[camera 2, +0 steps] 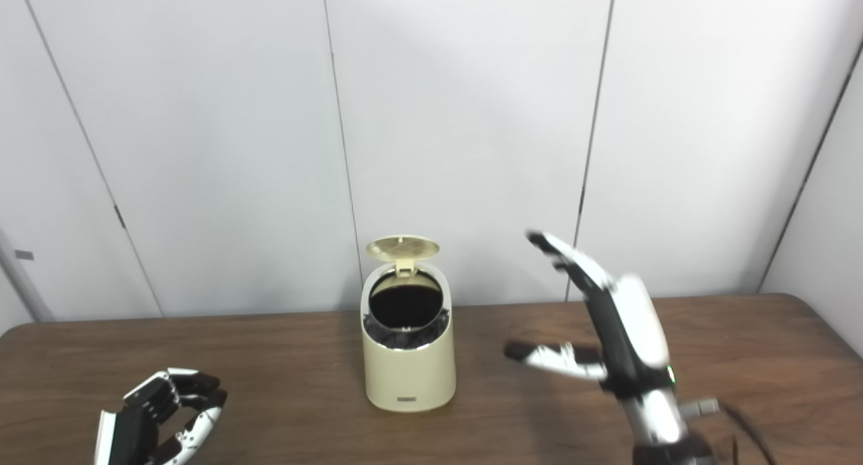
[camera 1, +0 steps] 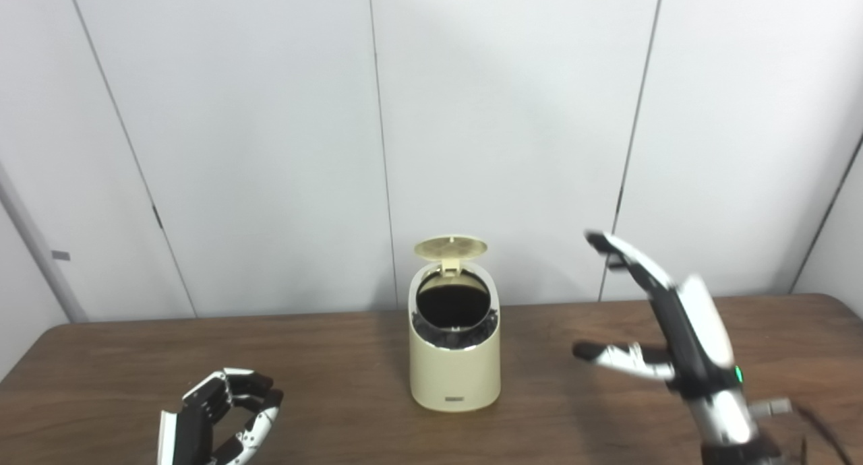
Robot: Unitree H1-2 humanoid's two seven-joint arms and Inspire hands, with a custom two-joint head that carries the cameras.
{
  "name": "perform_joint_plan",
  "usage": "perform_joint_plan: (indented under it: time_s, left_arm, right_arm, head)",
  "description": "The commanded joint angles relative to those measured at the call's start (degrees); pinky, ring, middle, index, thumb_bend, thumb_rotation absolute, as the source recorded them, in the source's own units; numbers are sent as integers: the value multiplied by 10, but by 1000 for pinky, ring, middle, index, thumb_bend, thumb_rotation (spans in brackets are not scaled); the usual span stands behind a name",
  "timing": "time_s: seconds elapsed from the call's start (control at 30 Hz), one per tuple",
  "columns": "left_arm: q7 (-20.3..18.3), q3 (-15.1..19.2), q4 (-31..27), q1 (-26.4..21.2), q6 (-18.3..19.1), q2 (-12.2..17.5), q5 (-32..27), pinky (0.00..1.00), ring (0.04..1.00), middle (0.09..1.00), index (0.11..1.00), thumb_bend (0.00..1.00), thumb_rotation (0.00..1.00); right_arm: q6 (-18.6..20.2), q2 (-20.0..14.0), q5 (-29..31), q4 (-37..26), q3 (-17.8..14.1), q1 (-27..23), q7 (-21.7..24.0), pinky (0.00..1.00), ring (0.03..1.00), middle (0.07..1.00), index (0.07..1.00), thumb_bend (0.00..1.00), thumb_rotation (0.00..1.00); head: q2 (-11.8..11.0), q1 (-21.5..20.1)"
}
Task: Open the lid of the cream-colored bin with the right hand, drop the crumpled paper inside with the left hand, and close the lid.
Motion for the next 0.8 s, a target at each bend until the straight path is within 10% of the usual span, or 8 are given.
perform_joint_plan:
  time_s: [0.0, 0.33, 0.77]
  left_arm:
    - [3, -8, 14, 17, -19, -13, 6, 435, 531, 550, 487, 485, 75]
    - [9, -14, 16, 14, -19, -11, 12, 436, 512, 536, 486, 486, 73]
    - [26, -29, 10, 17, -19, -10, 20, 422, 492, 519, 485, 488, 73]
  right_arm:
    - [43, -13, -10, -39, -3, -35, 34, 630, 776, 822, 835, 850, 825]
    - [154, -46, -46, -57, 40, -154, 173, 632, 764, 811, 798, 886, 736]
    - [135, -51, -76, 47, 102, -249, 197, 588, 740, 800, 806, 921, 760]
  head:
    - [-1, -1]
    - [-2, -1]
    - [-2, 5]
